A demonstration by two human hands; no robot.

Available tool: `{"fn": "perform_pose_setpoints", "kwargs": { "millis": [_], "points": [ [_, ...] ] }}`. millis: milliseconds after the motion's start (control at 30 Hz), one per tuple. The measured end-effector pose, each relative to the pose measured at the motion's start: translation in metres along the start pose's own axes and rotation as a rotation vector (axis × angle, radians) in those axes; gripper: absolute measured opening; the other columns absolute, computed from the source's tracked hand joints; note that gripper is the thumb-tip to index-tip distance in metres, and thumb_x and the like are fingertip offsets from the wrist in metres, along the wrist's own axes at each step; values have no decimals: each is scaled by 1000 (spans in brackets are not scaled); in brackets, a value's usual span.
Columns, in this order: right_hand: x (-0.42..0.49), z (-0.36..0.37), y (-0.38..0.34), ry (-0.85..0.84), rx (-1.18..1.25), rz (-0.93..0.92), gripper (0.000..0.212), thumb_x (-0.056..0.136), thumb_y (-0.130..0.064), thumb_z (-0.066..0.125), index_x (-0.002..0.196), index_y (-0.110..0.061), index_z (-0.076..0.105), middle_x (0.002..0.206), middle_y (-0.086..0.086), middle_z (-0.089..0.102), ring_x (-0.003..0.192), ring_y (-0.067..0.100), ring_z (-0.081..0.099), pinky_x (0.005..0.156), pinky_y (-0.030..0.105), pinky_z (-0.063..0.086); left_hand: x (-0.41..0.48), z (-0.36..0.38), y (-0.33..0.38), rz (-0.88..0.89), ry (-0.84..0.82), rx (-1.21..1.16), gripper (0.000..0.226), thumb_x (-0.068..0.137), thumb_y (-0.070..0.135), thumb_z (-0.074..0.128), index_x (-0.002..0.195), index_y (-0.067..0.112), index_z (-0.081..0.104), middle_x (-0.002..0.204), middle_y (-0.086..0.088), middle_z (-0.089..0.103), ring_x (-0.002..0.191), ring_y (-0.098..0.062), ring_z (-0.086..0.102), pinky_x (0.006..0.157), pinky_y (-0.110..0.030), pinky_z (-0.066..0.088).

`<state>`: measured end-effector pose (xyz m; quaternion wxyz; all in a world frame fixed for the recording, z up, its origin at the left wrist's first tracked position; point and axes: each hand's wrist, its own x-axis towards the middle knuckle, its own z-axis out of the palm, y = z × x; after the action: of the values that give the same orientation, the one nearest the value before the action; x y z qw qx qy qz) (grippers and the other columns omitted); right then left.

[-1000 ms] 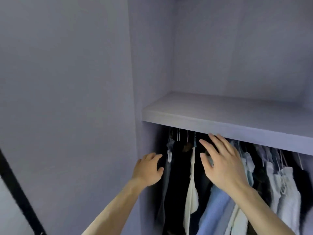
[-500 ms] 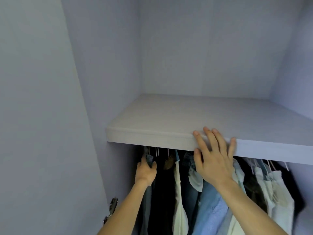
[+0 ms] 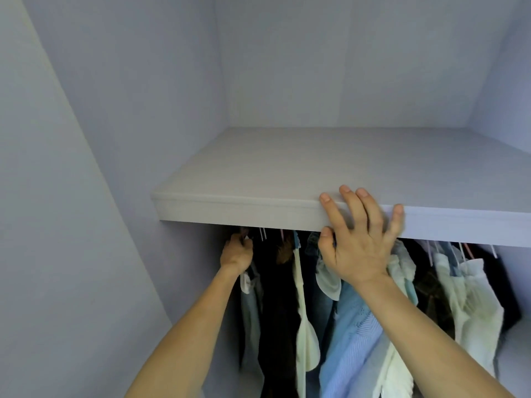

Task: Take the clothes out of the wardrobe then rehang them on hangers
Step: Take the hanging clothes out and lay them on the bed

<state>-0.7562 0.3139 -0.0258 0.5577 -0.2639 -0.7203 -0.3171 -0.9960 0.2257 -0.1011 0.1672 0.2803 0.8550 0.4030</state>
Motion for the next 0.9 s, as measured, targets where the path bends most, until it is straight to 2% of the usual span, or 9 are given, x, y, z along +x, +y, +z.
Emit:
{"fn": "perform_pose_setpoints", "kwargs": {
  "millis": [100, 200, 333, 433, 633, 800, 900],
  "points": [
    [2, -3, -1, -21, 11, 10, 62, 91, -37, 46, 152, -37, 35, 151, -1, 41, 143, 20, 30, 120, 57, 5, -5, 4, -6, -13, 129, -67, 26, 104, 29, 35, 112, 11, 51, 114, -15, 61, 96, -30, 57, 76, -31, 40],
    [1, -5, -2, -49, 14, 17, 61, 92, -38, 44, 152, -37, 33, 152, -2, 38, 144, 19, 27, 120, 57, 4, -11, 8, -7, 56, 213, -88, 24, 106, 34, 35, 98, 17, 49, 93, -5, 58, 95, -34, 62, 71, -29, 37],
    [1, -5, -2, -62, 17, 26, 60, 93, -38, 44, 152, -37, 35, 152, -2, 38, 143, 20, 30, 120, 57, 4, -11, 6, 0, 63, 174, -39, 38, 105, 41, 41, 119, 11, 59, 119, -12, 65, 109, -34, 62, 76, -27, 38],
    [0, -4, -1, -66, 20, 29, 62, 92, -37, 45, 153, -38, 32, 152, -3, 39, 143, 20, 31, 120, 57, 5, -12, -2, -1, 19, 169, -40, 38, 102, 42, 44, 122, 13, 60, 120, -12, 66, 108, -33, 63, 76, -28, 41],
    [2, -7, -2, -97, 15, 41, 59, 92, -36, 44, 151, -38, 36, 149, -3, 40, 141, 20, 33, 120, 57, 5, -21, -10, -1, 66, 295, -113, 29, 103, 30, 43, 108, 10, 64, 109, -12, 65, 99, -33, 63, 73, -30, 40],
    [4, -11, -4, -131, 11, 63, 58, 92, -35, 43, 149, -38, 37, 147, -3, 41, 141, 20, 33, 120, 57, 3, -26, -13, 6, 113, 338, -184, 28, 104, 22, 43, 102, 4, 64, 107, -16, 63, 98, -33, 61, 79, -33, 44],
    [4, -13, -4, -161, 27, 74, 60, 89, -35, 47, 149, -37, 38, 147, -2, 42, 141, 20, 31, 120, 57, 3, -26, -16, 11, 145, 347, -209, 26, 103, 19, 43, 83, 8, 55, 95, -16, 61, 90, -33, 60, 74, -32, 41]
  ]
}}
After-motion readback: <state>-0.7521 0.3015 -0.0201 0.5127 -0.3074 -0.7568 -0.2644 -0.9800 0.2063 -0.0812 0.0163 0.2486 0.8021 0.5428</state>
